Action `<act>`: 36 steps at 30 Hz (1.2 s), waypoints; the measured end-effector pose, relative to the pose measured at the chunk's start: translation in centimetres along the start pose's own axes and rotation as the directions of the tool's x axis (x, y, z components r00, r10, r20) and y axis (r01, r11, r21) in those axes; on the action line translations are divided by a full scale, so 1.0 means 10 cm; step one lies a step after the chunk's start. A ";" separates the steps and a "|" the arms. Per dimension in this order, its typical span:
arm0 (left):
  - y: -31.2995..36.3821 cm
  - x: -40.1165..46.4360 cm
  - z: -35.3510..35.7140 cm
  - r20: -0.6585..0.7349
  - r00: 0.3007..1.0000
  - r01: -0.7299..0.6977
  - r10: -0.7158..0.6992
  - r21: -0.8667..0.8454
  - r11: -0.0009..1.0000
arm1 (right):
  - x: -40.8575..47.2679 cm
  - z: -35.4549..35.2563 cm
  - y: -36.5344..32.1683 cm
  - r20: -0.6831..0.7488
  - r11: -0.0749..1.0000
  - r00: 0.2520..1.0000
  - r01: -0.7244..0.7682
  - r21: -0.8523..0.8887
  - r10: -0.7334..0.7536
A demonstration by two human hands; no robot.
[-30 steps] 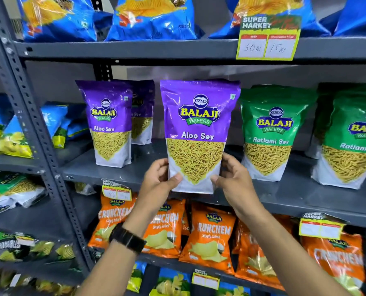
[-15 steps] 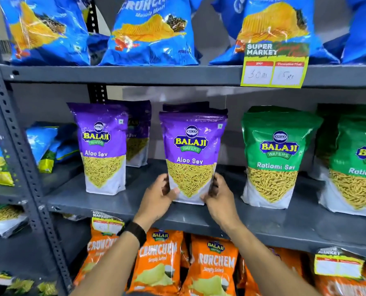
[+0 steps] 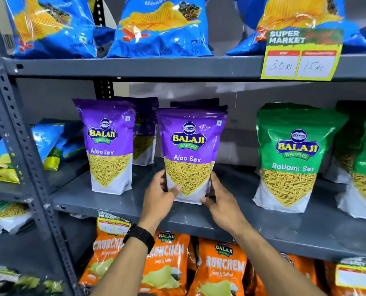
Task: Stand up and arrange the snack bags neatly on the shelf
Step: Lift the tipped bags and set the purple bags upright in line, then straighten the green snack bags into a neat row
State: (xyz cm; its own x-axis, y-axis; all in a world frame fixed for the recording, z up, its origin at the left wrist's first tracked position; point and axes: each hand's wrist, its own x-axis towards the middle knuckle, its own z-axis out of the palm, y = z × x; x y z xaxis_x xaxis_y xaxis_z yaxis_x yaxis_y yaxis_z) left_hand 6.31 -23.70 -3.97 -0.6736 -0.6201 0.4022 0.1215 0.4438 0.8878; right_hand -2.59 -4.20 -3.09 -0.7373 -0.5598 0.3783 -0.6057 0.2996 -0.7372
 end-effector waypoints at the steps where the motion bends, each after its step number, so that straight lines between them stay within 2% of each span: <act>1: 0.00 0.01 -0.01 -0.015 1.000 0.011 -0.011 -0.028 1.000 | 0.01 0.00 0.01 0.019 1.000 1.000 0.009 0.004 -0.010; 7: -0.07 0.03 -0.08 -0.049 0.997 0.049 -0.052 -0.050 0.998 | 0.06 0.10 -0.01 -0.019 1.000 1.000 0.014 0.011 -0.014; 13: -0.20 -0.06 -0.14 -0.076 0.991 0.105 -0.110 -0.064 0.992 | 0.05 0.28 0.03 0.016 0.999 0.999 -0.036 -0.011 0.036; 16: -0.17 -0.13 -0.17 -0.151 0.983 0.092 -0.103 -0.075 0.993 | 0.05 0.36 0.03 -0.033 0.999 0.998 -0.047 -0.002 0.047; 19: -0.08 -0.19 -0.28 -0.350 0.937 -0.007 -0.011 -0.051 0.999 | 0.02 0.37 -0.01 -0.151 0.997 0.988 -0.029 0.078 0.041; 21: -0.03 -0.31 -0.28 -0.446 0.888 -0.093 0.112 0.065 0.994 | -0.10 0.26 0.03 -0.205 0.981 0.978 0.011 0.192 0.029; 22: 0.02 -0.42 -0.23 -0.450 0.875 -0.128 0.176 0.136 0.982 | -0.19 0.16 0.09 -0.250 0.973 0.968 0.038 0.229 0.022; 23: 0.10 -0.53 -0.10 -0.431 0.872 -0.168 0.233 0.185 0.968 | -0.31 -0.02 0.19 -0.320 0.970 0.947 0.062 0.234 0.017; 25: 0.28 -0.67 0.27 -0.305 0.916 -0.218 0.262 0.170 0.961 | -0.51 -0.45 0.41 -0.495 0.982 0.869 0.087 0.167 0.007; 27: 0.45 -0.70 0.69 -0.114 0.971 -0.197 0.208 0.098 0.975 | -0.59 -0.85 0.65 -0.651 0.995 0.759 0.069 0.076 -0.003; 29: 0.57 -0.67 1.07 0.049 0.991 -0.125 0.123 0.049 0.991 | -0.56 -1.16 0.85 -0.703 0.999 0.710 0.000 0.055 0.038; 31: 0.68 -0.62 1.42 0.193 0.981 -0.010 0.005 0.025 1.000 | -0.45 -1.43 1.04 -0.603 0.991 0.786 -0.085 0.108 0.133; 33: 0.75 -0.56 1.67 0.284 0.956 0.076 -0.074 0.004 0.997 | -0.33 -1.62 1.18 -0.376 0.975 0.904 -0.157 0.157 0.206; 35: 0.77 -0.52 1.85 0.275 0.958 0.068 -0.074 0.028 0.997 | -0.28 -1.68 1.29 -0.188 0.966 0.955 -0.201 0.160 0.230; 36: 0.77 -0.52 1.91 0.255 0.965 0.045 -0.060 0.064 0.997 | -0.27 -1.68 1.33 -0.150 0.967 0.963 -0.199 0.158 0.223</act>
State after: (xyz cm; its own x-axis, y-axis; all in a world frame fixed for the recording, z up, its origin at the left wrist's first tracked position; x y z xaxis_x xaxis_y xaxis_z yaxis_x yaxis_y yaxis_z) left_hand -3.16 -4.75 -3.51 -0.8435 -0.4596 0.2781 0.0446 0.4560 0.8889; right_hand -13.71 14.32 -4.54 -0.8900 -0.3565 0.2842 -0.3917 0.2787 -0.8769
